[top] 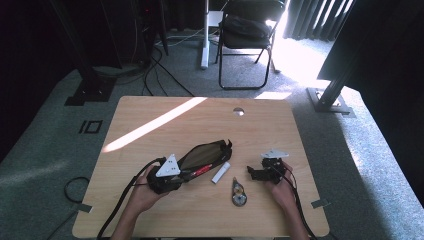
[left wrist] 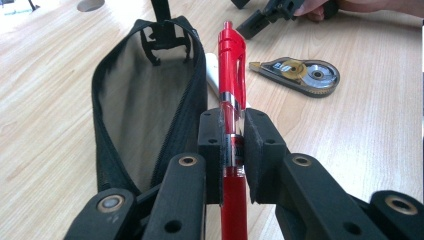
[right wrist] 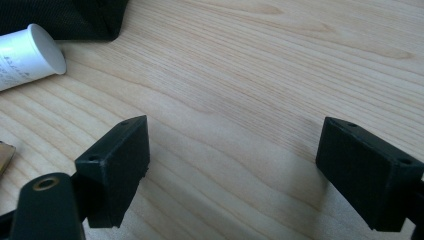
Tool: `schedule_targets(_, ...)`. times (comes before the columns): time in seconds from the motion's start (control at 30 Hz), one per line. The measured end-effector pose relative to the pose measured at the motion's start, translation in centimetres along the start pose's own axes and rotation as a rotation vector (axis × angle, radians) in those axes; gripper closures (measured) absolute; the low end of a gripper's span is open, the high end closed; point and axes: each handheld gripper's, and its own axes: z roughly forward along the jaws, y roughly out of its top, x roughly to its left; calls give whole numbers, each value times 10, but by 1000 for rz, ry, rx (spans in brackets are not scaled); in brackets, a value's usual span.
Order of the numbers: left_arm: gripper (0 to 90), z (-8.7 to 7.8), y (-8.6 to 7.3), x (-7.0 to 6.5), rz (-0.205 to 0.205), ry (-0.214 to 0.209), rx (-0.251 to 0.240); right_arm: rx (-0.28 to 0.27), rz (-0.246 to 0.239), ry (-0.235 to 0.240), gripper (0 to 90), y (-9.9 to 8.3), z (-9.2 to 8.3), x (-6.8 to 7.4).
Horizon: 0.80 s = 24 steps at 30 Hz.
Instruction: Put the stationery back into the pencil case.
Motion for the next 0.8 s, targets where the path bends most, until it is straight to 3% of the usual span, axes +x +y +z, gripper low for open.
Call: schedule_targets(0.8,795,-9,16,15,9,-5,-30,0,0,0,137,0,0,0)
